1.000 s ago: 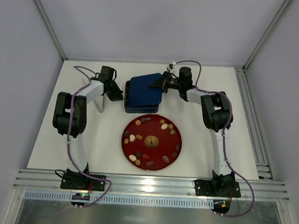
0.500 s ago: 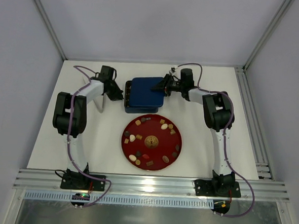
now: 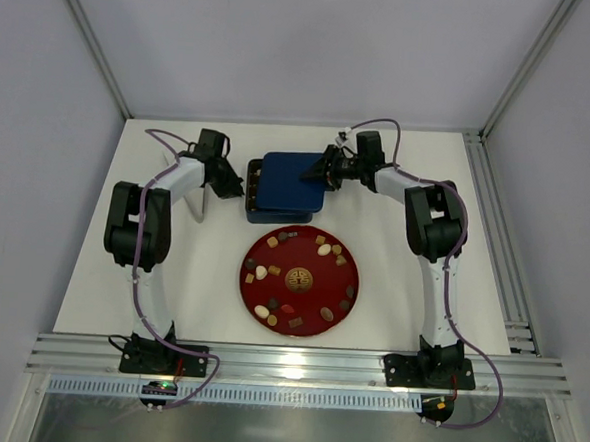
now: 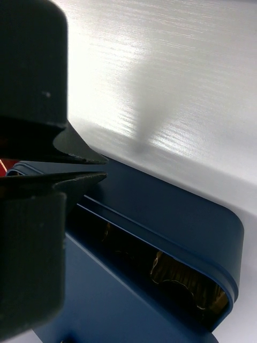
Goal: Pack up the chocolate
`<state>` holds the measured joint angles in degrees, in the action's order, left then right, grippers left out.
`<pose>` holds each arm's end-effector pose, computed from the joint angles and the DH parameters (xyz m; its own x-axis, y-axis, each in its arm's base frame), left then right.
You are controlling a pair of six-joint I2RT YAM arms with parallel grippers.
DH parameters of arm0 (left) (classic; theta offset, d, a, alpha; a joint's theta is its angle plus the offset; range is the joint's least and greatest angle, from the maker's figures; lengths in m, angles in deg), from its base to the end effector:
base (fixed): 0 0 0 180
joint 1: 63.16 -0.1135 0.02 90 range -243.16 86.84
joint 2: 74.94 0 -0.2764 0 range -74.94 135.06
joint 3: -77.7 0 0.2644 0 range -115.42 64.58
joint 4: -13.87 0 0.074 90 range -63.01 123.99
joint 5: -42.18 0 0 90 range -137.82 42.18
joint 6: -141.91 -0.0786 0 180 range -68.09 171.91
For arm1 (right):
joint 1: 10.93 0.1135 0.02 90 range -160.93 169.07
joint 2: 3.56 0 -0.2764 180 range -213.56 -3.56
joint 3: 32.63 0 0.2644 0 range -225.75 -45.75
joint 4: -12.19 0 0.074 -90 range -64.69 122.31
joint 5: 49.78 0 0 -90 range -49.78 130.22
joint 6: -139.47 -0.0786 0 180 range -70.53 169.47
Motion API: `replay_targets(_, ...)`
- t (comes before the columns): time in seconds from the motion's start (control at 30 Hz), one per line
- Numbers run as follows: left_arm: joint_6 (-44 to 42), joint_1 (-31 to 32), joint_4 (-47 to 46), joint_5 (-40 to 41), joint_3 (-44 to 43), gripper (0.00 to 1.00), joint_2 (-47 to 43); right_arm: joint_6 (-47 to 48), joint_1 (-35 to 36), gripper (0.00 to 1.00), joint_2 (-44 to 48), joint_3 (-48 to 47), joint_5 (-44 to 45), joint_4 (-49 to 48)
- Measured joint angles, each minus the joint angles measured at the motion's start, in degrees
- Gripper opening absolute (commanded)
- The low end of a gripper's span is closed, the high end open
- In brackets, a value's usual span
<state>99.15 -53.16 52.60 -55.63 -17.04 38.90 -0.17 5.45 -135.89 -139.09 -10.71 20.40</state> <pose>0.4535 -0.0908 0.1512 -0.7446 -0.6073 -0.2770 -0.4469 0.7618 -0.4690 0.5070 0.2126 0.1332 -0.9537 0.2203 -0.2049 -0.1050 0.3946 0.9129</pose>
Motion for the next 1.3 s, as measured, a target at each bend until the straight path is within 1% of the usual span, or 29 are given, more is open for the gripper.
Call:
replay_targets(0.07, 0.0, 0.0, 0.0, 0.0, 0.0, 0.08, 0.0, 1.3, 0.0, 0.44, 0.0, -0.9, 0.4, 2.1)
replay_targets(0.1, -0.1, 0.0, 0.0, -0.2, 0.0, 0.08, 0.0, 1.9, 0.0, 0.47, 0.0, -1.3, 0.7, 3.2)
replay_targets(0.23, -0.2, 0.0, 0.4, -0.4, -0.6, 0.08, 0.0, 4.5, 0.0, 0.48, 0.6, -2.4, 2.1, 7.0)
replay_targets(0.53, -1.0, 0.0, 0.8, -0.4, -1.1, 0.09, 0.0, 6.9, 0.0, 0.49, 1.4, -3.0, 2.8, 10.4)
replay_targets(0.8, -1.2, 0.0, 1.1, -0.4, -1.5, 0.10, 0.0, 7.3, -0.3, 0.50, 1.9, -2.4, 2.8, 10.8)
replay_targets(1.1, -1.3, 0.0, 1.2, -0.4, -1.6, 0.11, 0.0, 5.7, -1.6, 0.50, 4.4, 2.1, 2.1, 7.8)
replay_targets(1.3, -1.3, 0.0, 1.2, -0.7, -1.6, 0.12, 0.0, 5.5, -2.4, 0.50, 5.1, 3.3, 2.0, 7.2)
